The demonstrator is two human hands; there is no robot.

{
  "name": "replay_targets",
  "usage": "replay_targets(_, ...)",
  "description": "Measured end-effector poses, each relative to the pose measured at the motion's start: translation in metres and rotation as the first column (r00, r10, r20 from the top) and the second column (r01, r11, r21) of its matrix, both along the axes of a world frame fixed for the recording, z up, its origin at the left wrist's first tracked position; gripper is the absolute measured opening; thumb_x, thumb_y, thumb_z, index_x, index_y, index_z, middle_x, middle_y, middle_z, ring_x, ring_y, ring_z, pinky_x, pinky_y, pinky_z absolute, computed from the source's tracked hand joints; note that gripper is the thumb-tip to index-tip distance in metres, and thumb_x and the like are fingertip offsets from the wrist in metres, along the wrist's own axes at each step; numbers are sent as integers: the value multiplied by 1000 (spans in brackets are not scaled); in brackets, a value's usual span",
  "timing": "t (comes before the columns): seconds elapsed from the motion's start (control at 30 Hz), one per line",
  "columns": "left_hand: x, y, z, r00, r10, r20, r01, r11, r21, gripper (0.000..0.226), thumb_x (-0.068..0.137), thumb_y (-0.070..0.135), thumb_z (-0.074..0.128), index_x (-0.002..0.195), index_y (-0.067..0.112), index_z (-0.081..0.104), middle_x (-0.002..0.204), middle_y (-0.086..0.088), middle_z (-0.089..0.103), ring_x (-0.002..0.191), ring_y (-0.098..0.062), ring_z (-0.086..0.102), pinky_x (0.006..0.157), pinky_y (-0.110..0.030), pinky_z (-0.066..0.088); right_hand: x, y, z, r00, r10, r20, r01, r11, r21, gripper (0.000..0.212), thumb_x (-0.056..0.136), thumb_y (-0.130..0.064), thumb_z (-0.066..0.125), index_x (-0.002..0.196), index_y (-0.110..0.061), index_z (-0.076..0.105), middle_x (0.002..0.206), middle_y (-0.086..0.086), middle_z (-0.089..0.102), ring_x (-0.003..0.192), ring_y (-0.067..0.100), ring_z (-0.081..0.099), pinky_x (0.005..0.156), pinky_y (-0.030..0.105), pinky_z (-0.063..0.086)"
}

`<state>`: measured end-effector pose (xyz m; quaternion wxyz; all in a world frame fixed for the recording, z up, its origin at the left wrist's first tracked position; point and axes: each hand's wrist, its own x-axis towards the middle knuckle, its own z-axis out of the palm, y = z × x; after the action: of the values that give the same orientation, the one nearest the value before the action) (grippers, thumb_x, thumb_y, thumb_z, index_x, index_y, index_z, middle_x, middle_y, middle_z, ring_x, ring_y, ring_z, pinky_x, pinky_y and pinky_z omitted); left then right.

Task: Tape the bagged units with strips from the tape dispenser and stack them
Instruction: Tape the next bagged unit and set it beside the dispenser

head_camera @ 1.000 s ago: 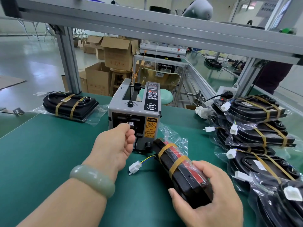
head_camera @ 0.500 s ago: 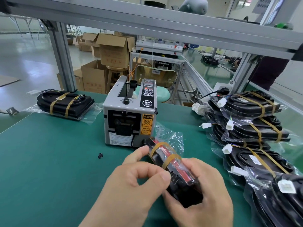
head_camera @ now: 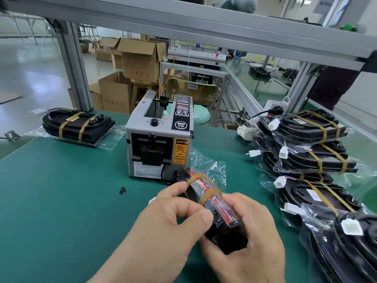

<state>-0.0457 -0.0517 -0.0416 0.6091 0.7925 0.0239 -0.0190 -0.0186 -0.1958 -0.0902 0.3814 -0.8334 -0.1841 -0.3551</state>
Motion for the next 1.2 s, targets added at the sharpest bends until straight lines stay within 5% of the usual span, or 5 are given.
replay_targets(0.33, 0, -4, -4, 1000, 16, 21, -16, 1000, -14, 12, 69, 42, 61, 66, 40, 72, 132, 17, 51, 125, 28, 19, 111, -28, 27, 0, 4, 0, 1000, -15, 18, 14, 999, 37, 46, 63, -42, 72, 97, -11, 70, 99, -5, 66, 85, 12, 58, 76, 20, 46)
replay_targets(0.5, 1, -6, -9, 997, 51, 59, -52, 998, 21, 11, 69, 40, 61, 69, 38, 72, 125, 34, 39, 120, 32, 19, 88, -5, 28, -1, 4, 1, 1000, -9, 13, 9, 1000, 29, 47, 61, -40, 70, 98, -11, 70, 100, -5, 66, 86, 10, 57, 77, 17, 45)
replay_targets(0.8, 0, -11, -8, 993, 97, 65, -101, 993, 58, 11, 64, 44, 58, 67, 45, 69, 131, 34, 36, 117, 31, 23, 72, 13, 20, -1, 4, 2, 1000, -3, -2, 3, 1000, 23, 46, 60, -39, 69, 98, -13, 70, 101, -7, 65, 89, 7, 55, 81, 10, 41)
replay_targets(1.03, -1, -15, -12, 986, 136, 97, -141, 989, 51, 3, 62, 46, 66, 64, 46, 68, 131, 32, 38, 125, 20, 27, 74, 10, 20, -2, 2, 1, 1000, 16, -13, -15, 999, 38, 45, 61, -36, 65, 100, -12, 70, 102, -5, 65, 90, 10, 57, 78, 15, 45)
replay_targets(1.2, -1, -16, -16, 982, 160, 100, -165, 986, 40, 19, 52, 52, 65, 70, 44, 68, 126, 38, 35, 126, 17, 28, 80, 4, 23, -3, 0, 1, 999, 24, -31, -24, 1000, 15, 45, 61, -35, 65, 99, -12, 69, 102, -7, 65, 90, 9, 57, 77, 14, 44)
